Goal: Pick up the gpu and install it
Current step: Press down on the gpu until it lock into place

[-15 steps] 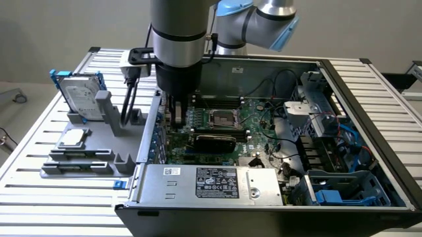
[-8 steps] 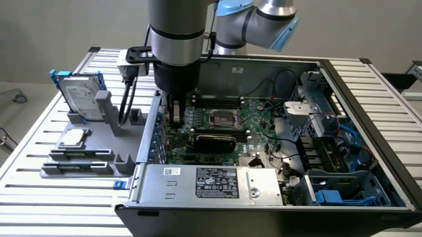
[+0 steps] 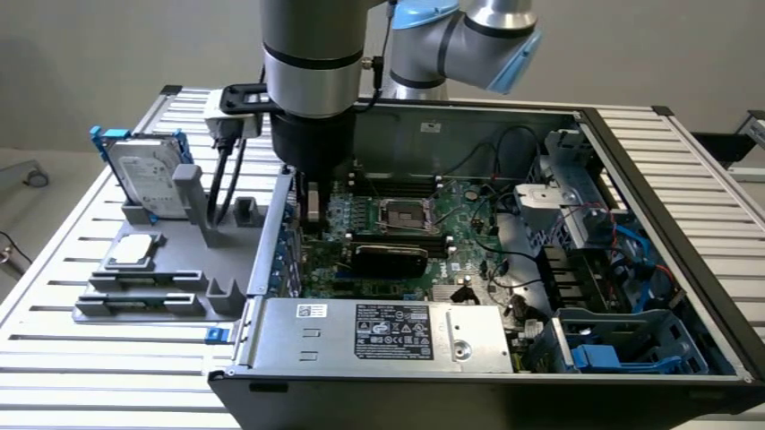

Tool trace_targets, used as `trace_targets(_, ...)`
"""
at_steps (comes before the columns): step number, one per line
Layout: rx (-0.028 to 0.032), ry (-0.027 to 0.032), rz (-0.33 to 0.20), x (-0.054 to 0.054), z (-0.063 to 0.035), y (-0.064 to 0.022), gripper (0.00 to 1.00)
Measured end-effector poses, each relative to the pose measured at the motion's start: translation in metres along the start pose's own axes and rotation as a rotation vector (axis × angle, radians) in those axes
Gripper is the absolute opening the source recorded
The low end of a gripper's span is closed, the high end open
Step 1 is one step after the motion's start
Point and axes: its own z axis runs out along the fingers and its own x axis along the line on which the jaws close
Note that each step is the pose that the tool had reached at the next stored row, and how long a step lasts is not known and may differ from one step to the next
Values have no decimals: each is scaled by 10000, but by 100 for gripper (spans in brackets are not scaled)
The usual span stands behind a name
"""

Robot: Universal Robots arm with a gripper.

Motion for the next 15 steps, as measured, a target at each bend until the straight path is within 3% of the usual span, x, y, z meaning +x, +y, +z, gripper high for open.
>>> trace_targets(5,-31,213,-114,-5,1,41,11)
trace_targets(7,-64,215,-163,-5,-29,37,11)
trace_targets(12,-84,218,-237,-5,-132,13,11)
trace_targets(15,-189,208,-274,-6,-180,15,11)
